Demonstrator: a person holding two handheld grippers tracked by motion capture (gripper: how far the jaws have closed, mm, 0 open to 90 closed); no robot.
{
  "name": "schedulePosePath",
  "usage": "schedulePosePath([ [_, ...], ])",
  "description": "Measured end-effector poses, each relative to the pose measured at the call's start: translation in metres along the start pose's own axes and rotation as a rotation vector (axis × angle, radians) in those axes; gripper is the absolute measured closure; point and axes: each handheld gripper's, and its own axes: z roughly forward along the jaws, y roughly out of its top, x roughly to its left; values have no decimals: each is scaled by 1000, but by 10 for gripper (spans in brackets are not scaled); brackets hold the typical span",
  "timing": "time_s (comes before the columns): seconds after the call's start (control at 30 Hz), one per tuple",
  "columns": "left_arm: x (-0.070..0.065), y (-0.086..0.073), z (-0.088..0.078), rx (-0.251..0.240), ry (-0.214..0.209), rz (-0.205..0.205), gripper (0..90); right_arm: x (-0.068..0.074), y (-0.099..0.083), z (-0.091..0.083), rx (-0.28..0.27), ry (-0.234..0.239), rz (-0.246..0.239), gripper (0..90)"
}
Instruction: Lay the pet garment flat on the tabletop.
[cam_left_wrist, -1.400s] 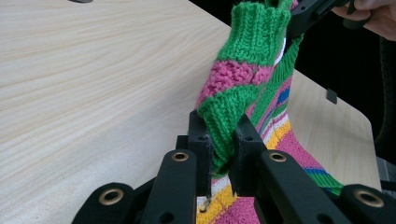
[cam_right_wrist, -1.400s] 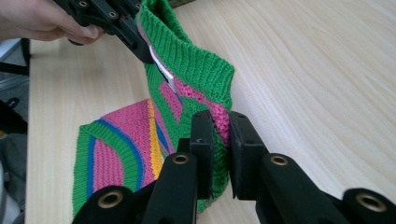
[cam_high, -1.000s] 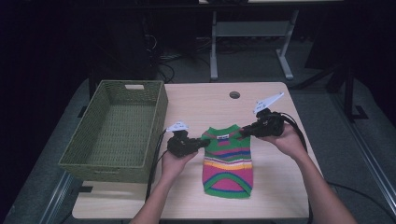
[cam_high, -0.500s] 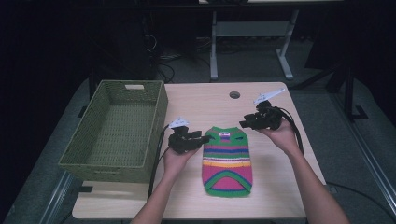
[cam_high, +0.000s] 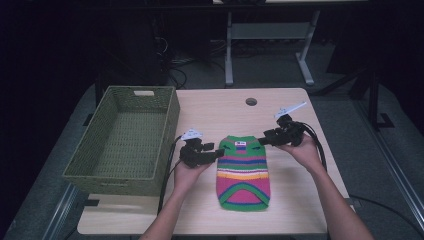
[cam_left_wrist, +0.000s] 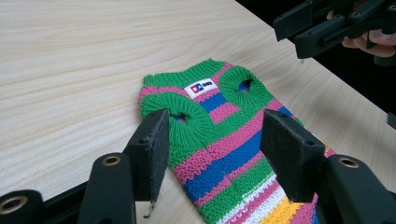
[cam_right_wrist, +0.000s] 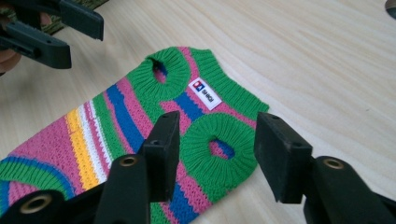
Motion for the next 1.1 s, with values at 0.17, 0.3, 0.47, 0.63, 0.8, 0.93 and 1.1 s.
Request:
schedulePosePath([
  [0.17, -2, 1, -3, -3, -11, 14, 399, -2, -6, -5, -20, 45, 23, 475],
  [0.3, -2, 1, -6, -9, -32, 15, 384, -4, -11, -8, -27, 75, 34, 461],
  [0.47, -2, 1, -11, -7, -41, 15, 372, -6, -15, -14, -42, 103, 45, 449],
  [0.63, -4, 1, -16, -11, -45, 24, 350, -5, -18, -18, -46, 120, 41, 440],
  [0.8, -5, 1, -18, -11, -67, 19, 334, -5, -24, -20, -47, 148, 45, 430],
  [0.93, -7, -1, -19, -12, -74, 22, 328, -5, -28, -21, -40, 156, 43, 425],
  [1.1, -8, -2, -20, -1, -77, 30, 324, -6, -33, -24, -50, 166, 52, 418],
])
